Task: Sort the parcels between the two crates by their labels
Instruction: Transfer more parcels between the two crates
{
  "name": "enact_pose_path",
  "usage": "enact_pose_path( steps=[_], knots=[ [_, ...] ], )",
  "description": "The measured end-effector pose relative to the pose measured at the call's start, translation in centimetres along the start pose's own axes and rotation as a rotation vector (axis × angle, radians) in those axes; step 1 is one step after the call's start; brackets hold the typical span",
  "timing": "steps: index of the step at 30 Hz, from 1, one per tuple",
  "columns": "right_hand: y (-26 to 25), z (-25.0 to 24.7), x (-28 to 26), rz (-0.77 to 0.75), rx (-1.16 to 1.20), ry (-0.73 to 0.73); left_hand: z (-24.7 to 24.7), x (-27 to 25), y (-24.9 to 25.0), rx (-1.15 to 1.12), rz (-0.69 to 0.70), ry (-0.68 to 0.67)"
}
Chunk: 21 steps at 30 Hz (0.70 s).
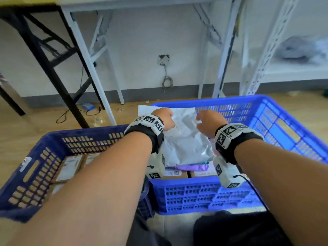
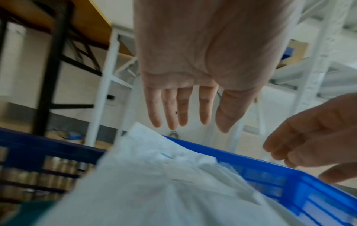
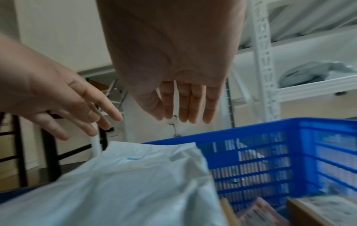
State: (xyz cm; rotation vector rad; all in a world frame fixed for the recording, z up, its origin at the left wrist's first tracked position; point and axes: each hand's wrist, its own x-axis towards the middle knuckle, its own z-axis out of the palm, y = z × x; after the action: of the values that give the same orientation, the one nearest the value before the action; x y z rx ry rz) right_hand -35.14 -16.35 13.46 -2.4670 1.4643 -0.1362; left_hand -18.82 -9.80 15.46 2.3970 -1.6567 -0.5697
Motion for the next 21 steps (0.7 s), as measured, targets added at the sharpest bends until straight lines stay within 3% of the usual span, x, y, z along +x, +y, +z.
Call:
enact_pose_path(
  steps=[7,14,21],
  knots=[
    [9.0,1.2,0.1,0.184,-0.036,-0.040,4.5,2.9,6.5,0.074,0.144,-0.104],
    [15.0,1.8,3.0,0.246,-0.089,-0.041,8.0,8.5,11.6,0.111,0.231,-0.138],
    [18.4,3.2,4.8,0.363,-0.164,-0.156,10.1,12.4,12.4,0.089,0.201,-0.246]
  ],
)
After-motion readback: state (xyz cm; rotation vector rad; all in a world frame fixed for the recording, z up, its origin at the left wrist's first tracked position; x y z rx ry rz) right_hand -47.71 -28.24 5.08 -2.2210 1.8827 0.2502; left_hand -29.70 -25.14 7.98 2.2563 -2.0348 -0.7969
